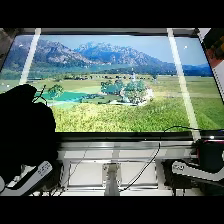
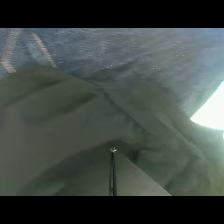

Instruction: Fold the clothes and pants, and hang the long-sleeved shirts on hangers.

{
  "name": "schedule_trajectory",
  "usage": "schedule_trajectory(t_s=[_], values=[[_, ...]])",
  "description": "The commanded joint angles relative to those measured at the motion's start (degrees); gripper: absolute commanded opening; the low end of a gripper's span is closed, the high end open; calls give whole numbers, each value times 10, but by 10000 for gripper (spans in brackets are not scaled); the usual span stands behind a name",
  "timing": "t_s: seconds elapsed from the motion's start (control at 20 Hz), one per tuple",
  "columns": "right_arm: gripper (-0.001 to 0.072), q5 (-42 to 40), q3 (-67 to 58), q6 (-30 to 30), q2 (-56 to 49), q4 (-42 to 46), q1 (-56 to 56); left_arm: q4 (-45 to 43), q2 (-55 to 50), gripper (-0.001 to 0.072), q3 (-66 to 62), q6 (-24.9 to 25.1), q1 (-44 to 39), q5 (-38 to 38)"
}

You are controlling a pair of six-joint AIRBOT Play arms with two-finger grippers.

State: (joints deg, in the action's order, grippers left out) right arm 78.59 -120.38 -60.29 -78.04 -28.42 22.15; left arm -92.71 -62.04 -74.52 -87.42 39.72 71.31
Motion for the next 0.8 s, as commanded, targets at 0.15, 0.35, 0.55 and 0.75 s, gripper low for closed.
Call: schedule_trajectory(t_s=[0.15,0.35,0.55,0.75], values=[[16,0,0,0,0,0,0,-50,-12,21,0,0,1,-24],[16,0,0,0,0,0,0,-78,-31,302,0,0,1,-45],[16,-1,0,0,0,0,0,-78,-72,650,0,0,1,-27],[16,-1,0,0,0,0,0,-78,-104,650,0,0,1,-16]])
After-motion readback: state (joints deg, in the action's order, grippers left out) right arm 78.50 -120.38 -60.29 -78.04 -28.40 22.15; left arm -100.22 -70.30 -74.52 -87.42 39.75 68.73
